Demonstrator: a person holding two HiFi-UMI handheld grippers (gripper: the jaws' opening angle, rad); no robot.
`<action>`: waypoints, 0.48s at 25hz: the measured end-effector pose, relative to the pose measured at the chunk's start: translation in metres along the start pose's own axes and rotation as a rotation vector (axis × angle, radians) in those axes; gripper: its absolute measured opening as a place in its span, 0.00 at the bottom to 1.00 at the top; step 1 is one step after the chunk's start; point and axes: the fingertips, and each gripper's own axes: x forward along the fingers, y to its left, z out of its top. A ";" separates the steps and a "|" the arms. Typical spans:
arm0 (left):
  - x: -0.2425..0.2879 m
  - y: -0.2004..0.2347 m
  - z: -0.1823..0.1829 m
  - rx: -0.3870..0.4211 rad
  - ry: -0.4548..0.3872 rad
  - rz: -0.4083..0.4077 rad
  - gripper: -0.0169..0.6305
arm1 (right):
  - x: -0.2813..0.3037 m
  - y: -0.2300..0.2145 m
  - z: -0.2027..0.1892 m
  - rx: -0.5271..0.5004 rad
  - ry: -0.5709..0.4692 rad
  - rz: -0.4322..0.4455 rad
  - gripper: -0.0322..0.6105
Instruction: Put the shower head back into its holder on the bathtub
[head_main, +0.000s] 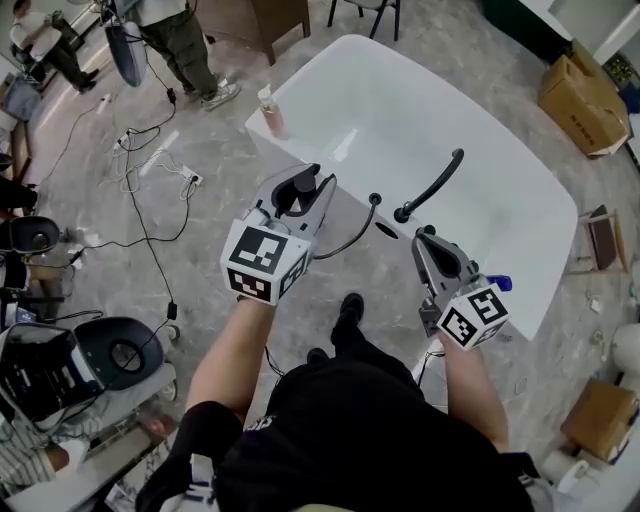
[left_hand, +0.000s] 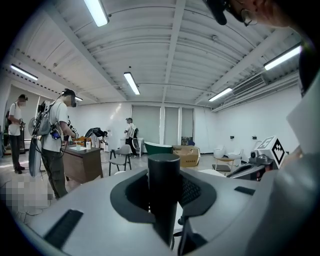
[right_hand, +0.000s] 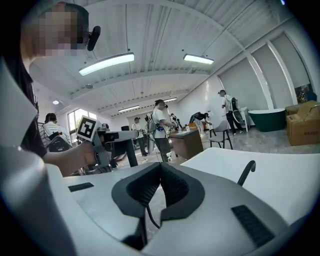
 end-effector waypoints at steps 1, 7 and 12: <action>0.013 0.008 -0.002 -0.004 0.006 -0.004 0.19 | 0.011 -0.009 0.001 0.006 0.006 0.002 0.07; 0.068 0.010 0.010 0.008 0.030 -0.019 0.19 | 0.034 -0.050 0.004 0.046 0.026 0.033 0.08; 0.091 0.020 0.028 0.030 0.029 -0.048 0.19 | 0.053 -0.058 0.010 0.067 0.030 0.050 0.10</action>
